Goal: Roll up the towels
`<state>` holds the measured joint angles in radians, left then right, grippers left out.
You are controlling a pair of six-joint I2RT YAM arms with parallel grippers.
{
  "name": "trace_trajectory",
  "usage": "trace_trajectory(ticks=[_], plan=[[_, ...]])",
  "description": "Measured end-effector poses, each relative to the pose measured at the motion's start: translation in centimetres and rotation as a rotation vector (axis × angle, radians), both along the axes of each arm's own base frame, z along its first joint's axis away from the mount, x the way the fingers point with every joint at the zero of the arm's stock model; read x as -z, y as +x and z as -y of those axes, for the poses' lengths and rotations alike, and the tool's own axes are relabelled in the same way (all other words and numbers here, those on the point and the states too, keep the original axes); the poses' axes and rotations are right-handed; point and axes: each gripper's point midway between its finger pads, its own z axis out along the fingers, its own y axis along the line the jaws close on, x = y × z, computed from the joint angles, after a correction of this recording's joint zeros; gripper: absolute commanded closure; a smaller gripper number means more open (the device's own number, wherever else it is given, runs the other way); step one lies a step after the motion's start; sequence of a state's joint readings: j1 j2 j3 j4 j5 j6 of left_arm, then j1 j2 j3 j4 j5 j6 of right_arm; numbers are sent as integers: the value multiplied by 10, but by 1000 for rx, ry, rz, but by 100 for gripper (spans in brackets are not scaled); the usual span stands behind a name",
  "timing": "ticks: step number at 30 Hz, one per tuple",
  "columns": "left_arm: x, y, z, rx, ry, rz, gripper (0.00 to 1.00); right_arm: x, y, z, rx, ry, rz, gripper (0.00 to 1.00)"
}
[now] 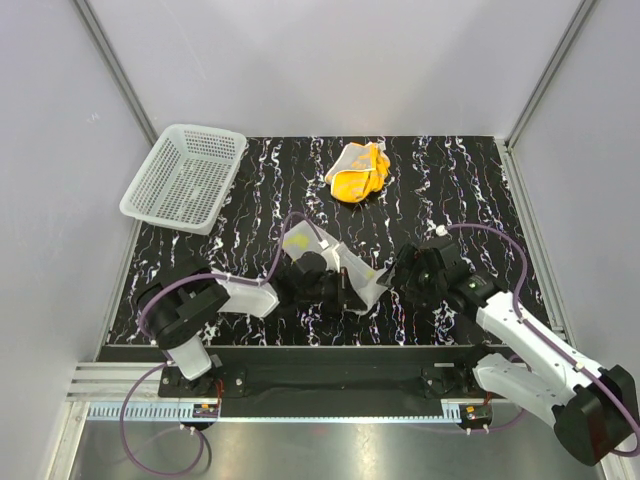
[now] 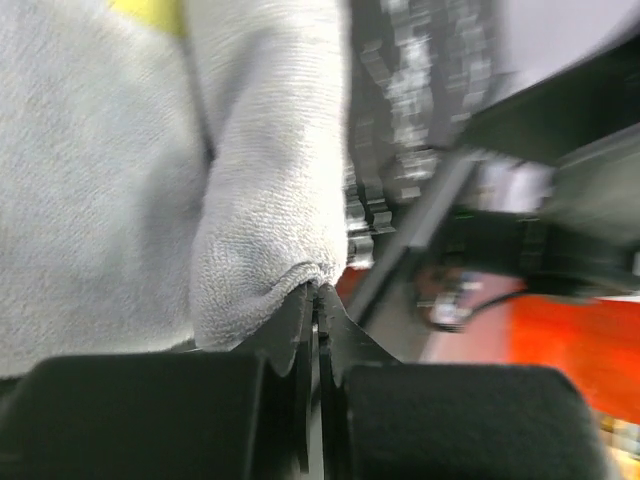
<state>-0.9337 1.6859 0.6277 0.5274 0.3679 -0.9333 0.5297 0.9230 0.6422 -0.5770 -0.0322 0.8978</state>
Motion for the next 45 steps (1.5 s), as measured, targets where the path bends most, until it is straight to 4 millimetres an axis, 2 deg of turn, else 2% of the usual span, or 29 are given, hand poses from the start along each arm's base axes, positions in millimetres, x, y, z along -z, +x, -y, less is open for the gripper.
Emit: trace_trajectory(ticks=[7,10,13,20,25,32,40,45], plan=[[-46,12,8,-30,-220,-142,100,9,-4,-11,-25,67,-12,4],[-53,16,6,-43,-288,-206,100,7,0,-15,-23,84,2,5],[-45,18,3,-65,-321,-277,100,6,4,-17,-16,95,9,5],[-16,6,-8,-121,-346,-447,100,15,9,-20,-6,91,-17,5],[-10,3,-15,-163,-359,-519,100,25,11,-23,-3,79,-46,6],[4,8,-21,-238,-356,-626,100,38,10,-34,-21,73,-73,7],[0,14,-22,-265,-395,-636,100,57,10,-48,-43,65,-90,15],[-2,16,-23,-272,-407,-641,100,74,7,-41,-13,34,-97,20]])
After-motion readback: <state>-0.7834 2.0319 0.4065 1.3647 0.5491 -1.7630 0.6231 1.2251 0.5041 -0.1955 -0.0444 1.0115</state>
